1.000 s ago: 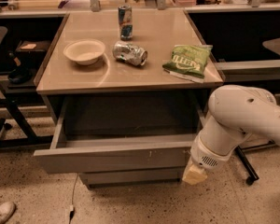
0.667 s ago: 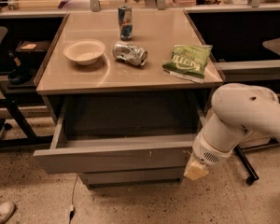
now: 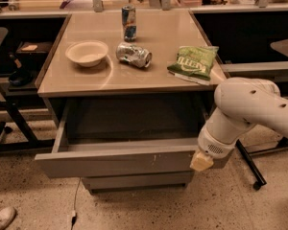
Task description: Close top drawer
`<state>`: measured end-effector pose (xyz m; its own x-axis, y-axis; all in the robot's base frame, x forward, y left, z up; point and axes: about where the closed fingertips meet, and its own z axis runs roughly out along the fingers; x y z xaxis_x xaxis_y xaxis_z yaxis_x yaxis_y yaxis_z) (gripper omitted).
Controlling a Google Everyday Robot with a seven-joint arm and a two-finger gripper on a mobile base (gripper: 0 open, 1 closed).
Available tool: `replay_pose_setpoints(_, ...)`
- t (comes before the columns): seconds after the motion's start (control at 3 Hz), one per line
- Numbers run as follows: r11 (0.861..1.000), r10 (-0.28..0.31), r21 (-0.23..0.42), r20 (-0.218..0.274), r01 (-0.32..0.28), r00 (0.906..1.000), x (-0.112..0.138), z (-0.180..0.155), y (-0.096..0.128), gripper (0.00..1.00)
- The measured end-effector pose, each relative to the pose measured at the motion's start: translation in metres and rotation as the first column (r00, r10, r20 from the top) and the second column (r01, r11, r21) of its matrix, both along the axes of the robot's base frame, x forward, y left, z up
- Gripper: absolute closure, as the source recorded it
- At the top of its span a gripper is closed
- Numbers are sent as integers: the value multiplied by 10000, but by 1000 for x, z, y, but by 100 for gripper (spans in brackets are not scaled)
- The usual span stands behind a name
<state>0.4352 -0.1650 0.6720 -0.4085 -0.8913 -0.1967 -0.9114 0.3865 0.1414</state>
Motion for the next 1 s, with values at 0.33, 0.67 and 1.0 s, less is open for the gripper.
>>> replay_pose_setpoints(0.33,9994,3,-335,64,-1,10000,20,-4,-1,100)
replay_pose_setpoints(0.67,9991,12,-419,83,-9,10000,25,-5,-1,90)
replay_pose_setpoints(1.0,9991,12,-419,83,-9,10000,25,-5,-1,67)
